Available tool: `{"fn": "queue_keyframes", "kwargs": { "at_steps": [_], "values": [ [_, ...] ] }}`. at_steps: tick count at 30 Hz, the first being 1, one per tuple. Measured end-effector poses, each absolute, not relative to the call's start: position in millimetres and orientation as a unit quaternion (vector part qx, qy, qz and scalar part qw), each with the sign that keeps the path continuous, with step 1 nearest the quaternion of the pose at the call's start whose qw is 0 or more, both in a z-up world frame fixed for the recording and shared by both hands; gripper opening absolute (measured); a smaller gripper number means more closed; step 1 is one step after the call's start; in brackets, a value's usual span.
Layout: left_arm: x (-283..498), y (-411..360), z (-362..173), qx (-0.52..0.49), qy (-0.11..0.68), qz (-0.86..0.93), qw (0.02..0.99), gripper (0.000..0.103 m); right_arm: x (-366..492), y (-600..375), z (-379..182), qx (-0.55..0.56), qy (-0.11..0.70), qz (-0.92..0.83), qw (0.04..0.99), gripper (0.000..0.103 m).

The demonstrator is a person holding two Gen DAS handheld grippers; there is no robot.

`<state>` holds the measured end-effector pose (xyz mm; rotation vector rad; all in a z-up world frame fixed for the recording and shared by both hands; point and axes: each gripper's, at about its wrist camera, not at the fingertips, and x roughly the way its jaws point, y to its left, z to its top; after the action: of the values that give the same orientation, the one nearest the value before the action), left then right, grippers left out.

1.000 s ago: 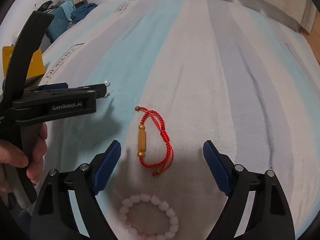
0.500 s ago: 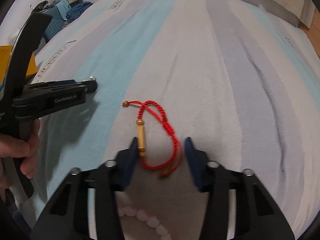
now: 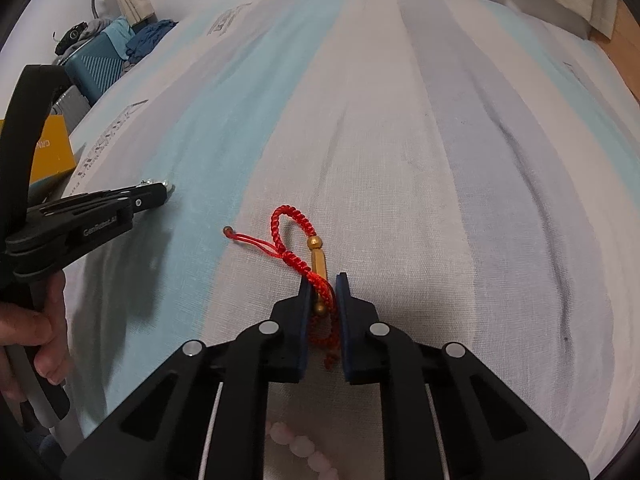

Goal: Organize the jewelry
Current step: 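Carry the pearls and red cord bracelet with both tools into the white box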

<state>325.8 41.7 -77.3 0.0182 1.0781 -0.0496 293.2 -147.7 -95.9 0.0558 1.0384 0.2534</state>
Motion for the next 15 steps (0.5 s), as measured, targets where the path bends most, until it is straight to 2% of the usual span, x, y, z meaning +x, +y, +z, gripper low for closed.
{"fn": "queue_keyframes", "kwargs": {
  "at_steps": [15],
  "values": [
    [294, 46, -29, 0.001, 0.500, -0.040, 0.865, 0.010, 270, -155, -60, 0.047, 0.485, 0.106, 0.867, 0.011]
  ]
}}
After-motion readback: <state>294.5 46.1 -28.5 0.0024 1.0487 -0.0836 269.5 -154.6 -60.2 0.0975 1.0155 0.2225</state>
